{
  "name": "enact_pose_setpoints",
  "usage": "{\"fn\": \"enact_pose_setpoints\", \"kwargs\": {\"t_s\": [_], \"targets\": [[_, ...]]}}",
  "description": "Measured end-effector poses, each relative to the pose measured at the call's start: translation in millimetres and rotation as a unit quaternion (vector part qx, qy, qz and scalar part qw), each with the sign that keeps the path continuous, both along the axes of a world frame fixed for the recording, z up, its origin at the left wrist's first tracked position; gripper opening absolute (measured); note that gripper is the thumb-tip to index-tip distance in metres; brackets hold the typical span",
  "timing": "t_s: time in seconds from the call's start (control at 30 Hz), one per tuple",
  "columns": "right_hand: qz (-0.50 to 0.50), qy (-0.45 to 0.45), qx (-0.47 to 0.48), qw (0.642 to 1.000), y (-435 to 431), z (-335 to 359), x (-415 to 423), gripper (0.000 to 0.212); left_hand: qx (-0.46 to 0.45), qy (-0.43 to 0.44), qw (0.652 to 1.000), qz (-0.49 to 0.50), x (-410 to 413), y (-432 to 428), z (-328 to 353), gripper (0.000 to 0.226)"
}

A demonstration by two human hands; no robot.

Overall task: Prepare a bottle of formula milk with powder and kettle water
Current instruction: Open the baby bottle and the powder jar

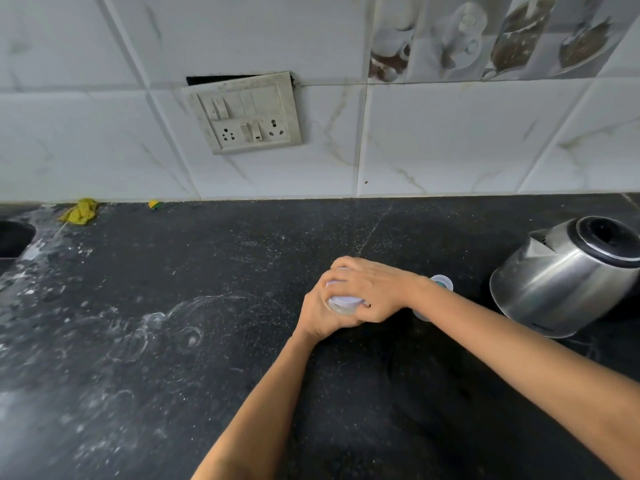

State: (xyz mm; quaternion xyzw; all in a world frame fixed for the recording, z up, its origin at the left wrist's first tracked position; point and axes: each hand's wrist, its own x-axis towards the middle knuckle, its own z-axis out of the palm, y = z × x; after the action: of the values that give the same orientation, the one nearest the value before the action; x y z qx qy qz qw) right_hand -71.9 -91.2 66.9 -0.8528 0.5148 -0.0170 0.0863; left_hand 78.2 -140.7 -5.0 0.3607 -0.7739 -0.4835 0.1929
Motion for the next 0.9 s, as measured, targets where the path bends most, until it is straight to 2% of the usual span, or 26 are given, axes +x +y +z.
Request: {"fn": "enact_pose_setpoints", "kwargs": {"t_s": [0.03,0.1,0.17,0.23,0.33,0.5,0.6,0.7,0.8,0.9], "targets": [[0.001,-0.017,0.018,1.0,3.1,4.5,1.9,0.047,-0.003,-0.003,1.0,-0.005,-0.2,0.6,1.1,0.073],[-0.078,-0.033,0.012,0.996,8.0,9.2,8.5,0.049,0.009,-0.009,1.0,-0.001,0.9,0.4,0.2,0.075],[-0.197,0.038,0.014,0.98,5.4,11.7,16.2,0.069,0.034,-0.001,0.999,0.005,3.1,0.3,-2.7,0.08],[-0.262,0.119,0.071,0.955,-0.8,15.5,25.4,0.082,0.045,0.003,0.999,0.01,4.9,0.8,-2.2,0.082],[-0.238,0.092,0.122,0.959,-2.3,22.0,28.3,0.07,0.038,-0.007,0.999,0.006,3.2,3.2,3.3,0.077],[-0.093,0.024,0.089,0.991,5.1,34.6,8.7,0.069,0.026,-0.014,1.0,-0.004,4.7,2.0,-1.2,0.089],[-0.154,-0.107,0.052,0.981,14.7,46.6,-1.3,0.065,0.012,0.007,1.0,-0.005,5.5,2.0,2.5,0.084],[-0.278,-0.243,-0.032,0.929,38.2,50.0,-4.7,0.065,-0.006,0.034,0.999,-0.007,6.0,5.6,6.2,0.08],[-0.381,-0.379,-0.152,0.829,71.8,18.5,6.9,0.075,-0.011,0.08,0.997,0.014,10.6,9.8,-3.7,0.096],[-0.45,-0.441,-0.144,0.763,109.7,-28.9,23.6,0.079,-0.031,0.095,0.995,0.029,16.7,16.3,-10.6,0.099]]}}
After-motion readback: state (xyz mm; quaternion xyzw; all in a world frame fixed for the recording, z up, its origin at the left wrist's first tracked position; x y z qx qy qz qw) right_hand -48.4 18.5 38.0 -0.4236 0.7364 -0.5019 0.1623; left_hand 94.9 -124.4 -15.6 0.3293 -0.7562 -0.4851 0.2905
